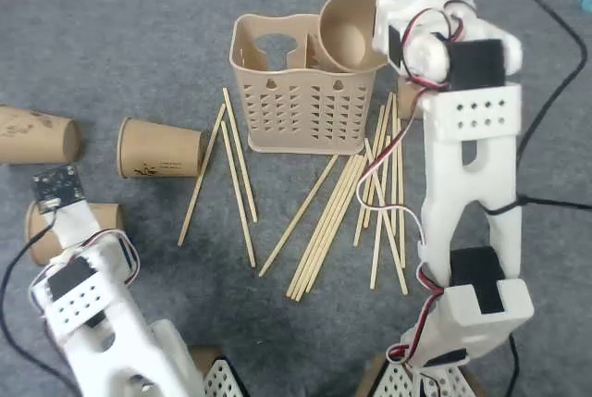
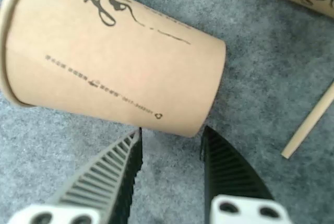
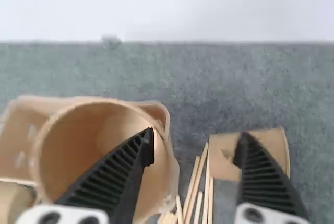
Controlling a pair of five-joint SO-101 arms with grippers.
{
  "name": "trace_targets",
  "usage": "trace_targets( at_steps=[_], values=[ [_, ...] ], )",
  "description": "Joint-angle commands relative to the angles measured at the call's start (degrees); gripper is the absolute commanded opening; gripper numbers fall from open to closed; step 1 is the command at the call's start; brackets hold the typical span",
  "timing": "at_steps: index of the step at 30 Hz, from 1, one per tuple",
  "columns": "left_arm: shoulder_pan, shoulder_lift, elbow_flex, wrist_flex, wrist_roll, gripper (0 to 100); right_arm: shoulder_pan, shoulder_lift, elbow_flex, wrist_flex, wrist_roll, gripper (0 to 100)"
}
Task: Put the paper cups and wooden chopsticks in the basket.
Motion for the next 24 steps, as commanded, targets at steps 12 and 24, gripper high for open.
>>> trace_targets(
  at_steps=[12, 24],
  values=[
    [0.0, -0.7, -0.6, -1.3, 0.6, 18, -0.4, -2.2, -21.2, 23.9, -0.4, 7.5],
    [0.0, -0.8, -0.4, -1.4, 0.6, 18, 3.1, -16.5, 25.1, 23.0, 6.1, 0.8]
  ],
)
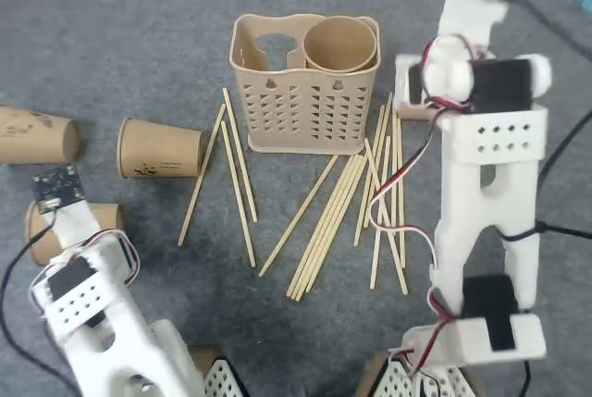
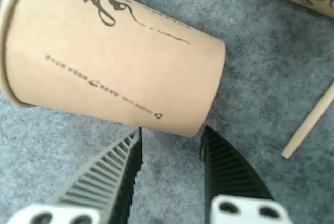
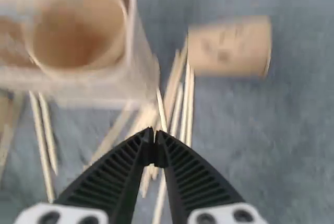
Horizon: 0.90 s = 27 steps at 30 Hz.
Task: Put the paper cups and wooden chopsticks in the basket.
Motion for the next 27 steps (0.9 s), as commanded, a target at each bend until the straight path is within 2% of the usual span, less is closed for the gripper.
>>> trace_targets(
  at_steps=[1, 4, 9, 13, 19, 24, 27],
  values=[
    [0.0, -0.8, -0.4, -1.4, 0.6, 18, 0.8, -7.3, 14.5, 0.9, 5.5, 0.8],
    [0.0, -0.8, -0.4, -1.4, 0.6, 18, 2.2, -12.4, 30.0, -4.7, 8.4, 0.8],
    [0.1, -0.8, -0.4, -1.4, 0.6, 18, 6.0, -25.0, 56.2, -20.8, 9.7, 0.8],
    [0.1, -0.9, -0.7, -1.1, 0.6, 18, 6.5, -33.4, 71.5, -29.6, 13.5, 0.8],
    [3.0, -0.9, -4.0, 4.7, 0.7, 18, 6.6, -35.6, 84.9, -39.7, 14.0, 0.8],
    [3.5, -0.9, -11.6, 10.0, 0.8, 18, 6.5, -33.4, 94.3, -53.6, 14.5, 0.8],
    [3.4, -0.9, -18.9, 15.8, 0.8, 18, 6.6, -32.0, 94.3, -54.5, 14.5, 0.8]
  ],
)
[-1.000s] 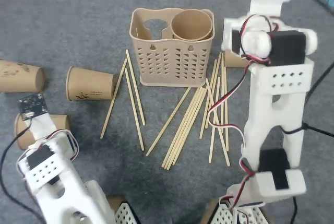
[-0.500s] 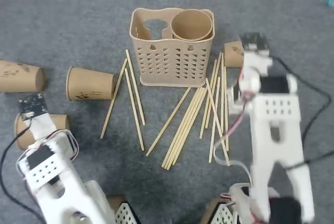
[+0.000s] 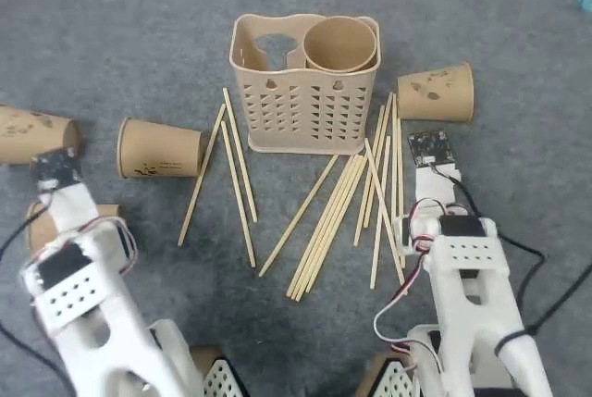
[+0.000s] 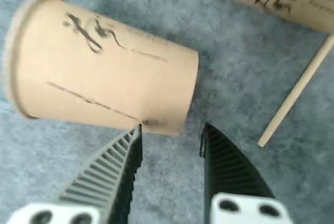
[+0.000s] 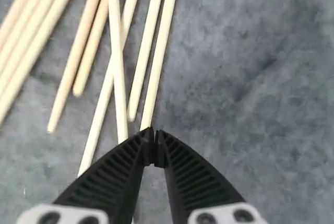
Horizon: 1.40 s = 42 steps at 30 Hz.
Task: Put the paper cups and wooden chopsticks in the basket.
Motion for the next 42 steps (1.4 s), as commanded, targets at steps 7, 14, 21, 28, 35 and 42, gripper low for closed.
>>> trace_targets(
  at_steps=[7, 14, 21, 28, 35, 42],
  values=[
    [-4.8, -0.5, -24.7, 13.5, 0.7, 18, 0.8, 1.6, 0.1, -2.8, 0.9, 0.8],
    [-13.1, 0.5, -28.9, 8.0, 0.8, 18, 0.8, 1.6, 0.2, -2.9, 2.8, 0.8],
    [-16.0, 19.4, -39.2, 7.6, 1.0, 18, 0.8, 1.6, 0.2, -2.9, 3.6, 0.8],
    [-18.7, 43.4, -55.8, 14.1, 1.1, 12, 0.7, 1.6, 0.4, -2.9, 3.7, 0.8],
    [-18.1, 53.8, -61.2, 16.4, 1.0, 6, 0.5, 1.6, 0.4, -2.9, 3.7, 0.8],
    [-17.5, 57.5, -60.2, 15.8, 1.0, 2, 0.7, 1.6, 0.4, -2.9, 3.7, 0.8]
  ],
)
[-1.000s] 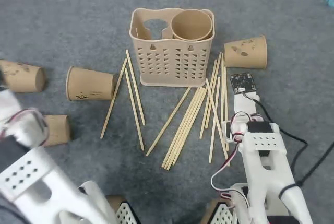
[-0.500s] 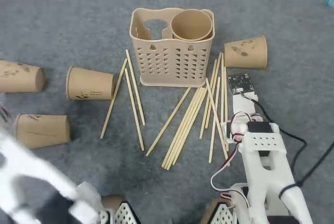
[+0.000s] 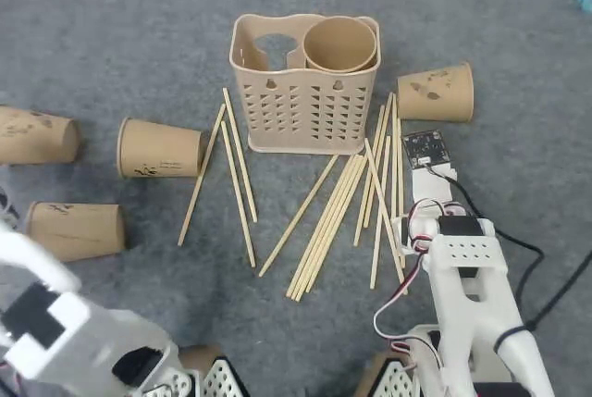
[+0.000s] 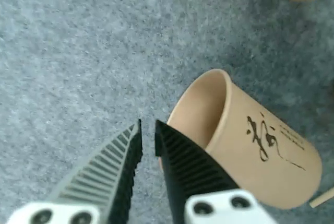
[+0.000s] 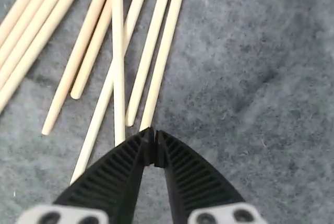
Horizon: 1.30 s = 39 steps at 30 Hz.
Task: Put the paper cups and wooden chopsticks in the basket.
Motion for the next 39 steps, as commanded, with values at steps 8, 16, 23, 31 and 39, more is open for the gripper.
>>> trace_targets(
  at_steps=[8, 16, 23, 31, 39],
  values=[
    [7.1, 0.6, -1.5, 6.2, 0.5, 1, 0.8, 0.0, -0.4, -1.0, 0.6, 0.8],
    [15.0, -2.1, -1.4, 10.3, 2.3, 1, 0.8, 0.0, -0.4, -1.0, 0.6, 0.8],
    [24.4, -15.7, 4.1, 10.5, 8.0, 1, 0.9, 0.0, -0.4, -1.0, 0.6, 0.8],
    [35.0, -28.5, 14.5, 4.8, 14.4, 1, 0.9, 0.0, -0.4, -1.0, 2.5, 0.8],
    [19.8, -39.0, 9.4, 5.1, 14.2, 1, 0.9, 0.0, -0.4, -1.0, 2.5, 0.8]
  ],
)
